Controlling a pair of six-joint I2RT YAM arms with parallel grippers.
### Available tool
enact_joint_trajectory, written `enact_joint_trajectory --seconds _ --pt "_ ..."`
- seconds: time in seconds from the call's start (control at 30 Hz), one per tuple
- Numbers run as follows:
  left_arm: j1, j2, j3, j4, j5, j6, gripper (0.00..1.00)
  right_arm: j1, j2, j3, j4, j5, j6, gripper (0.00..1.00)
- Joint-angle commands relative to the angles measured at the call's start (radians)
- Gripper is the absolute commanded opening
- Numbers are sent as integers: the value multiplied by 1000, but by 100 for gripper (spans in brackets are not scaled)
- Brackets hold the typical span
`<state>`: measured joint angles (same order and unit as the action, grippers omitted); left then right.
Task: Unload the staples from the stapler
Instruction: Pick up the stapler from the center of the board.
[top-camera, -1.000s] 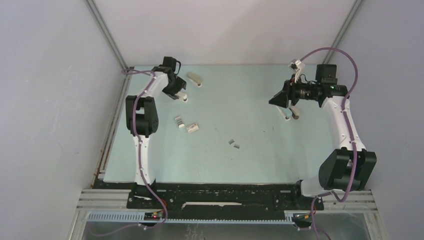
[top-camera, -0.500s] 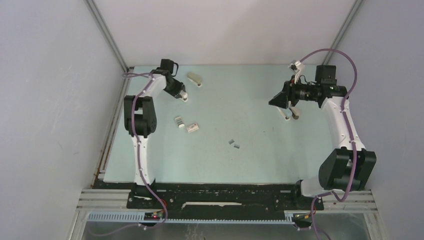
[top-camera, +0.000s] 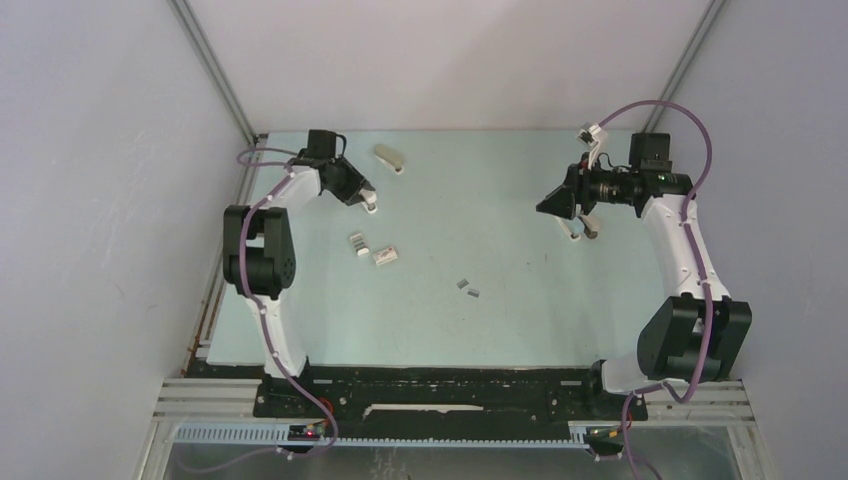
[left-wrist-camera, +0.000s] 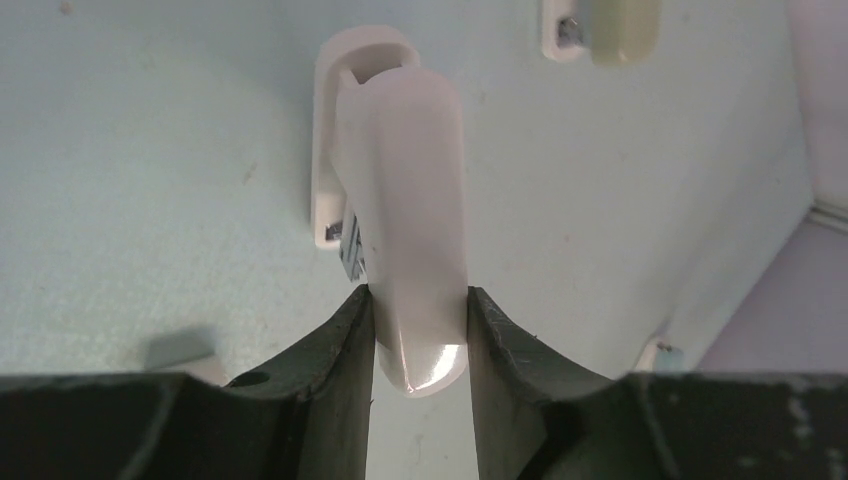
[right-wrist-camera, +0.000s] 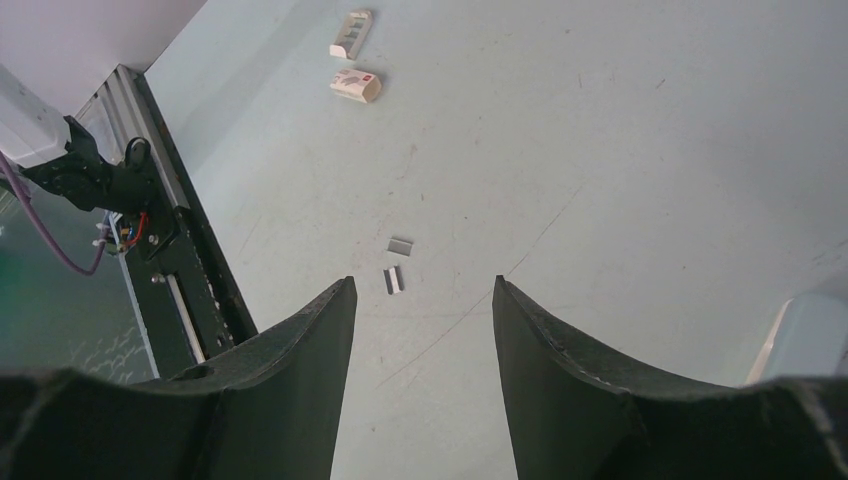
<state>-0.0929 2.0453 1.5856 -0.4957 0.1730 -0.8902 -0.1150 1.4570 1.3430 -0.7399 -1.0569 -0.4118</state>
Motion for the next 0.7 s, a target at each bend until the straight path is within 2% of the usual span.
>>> enact_joint_trajectory --seconds 0.0,0.13,0.4,0.67 --pt "-1 -127 -125 209 147 71 8 14 -21 -6 28 -24 16 62" --pt "-5 -166 -221 326 229 84 8 26 -25 -17 33 -20 15 62" --pt "-26 -188 -260 420 367 118 8 49 -21 -32 39 -13 8 62" --pt "-68 -234 -311 513 445 136 6 78 6 -35 45 -14 3 62"
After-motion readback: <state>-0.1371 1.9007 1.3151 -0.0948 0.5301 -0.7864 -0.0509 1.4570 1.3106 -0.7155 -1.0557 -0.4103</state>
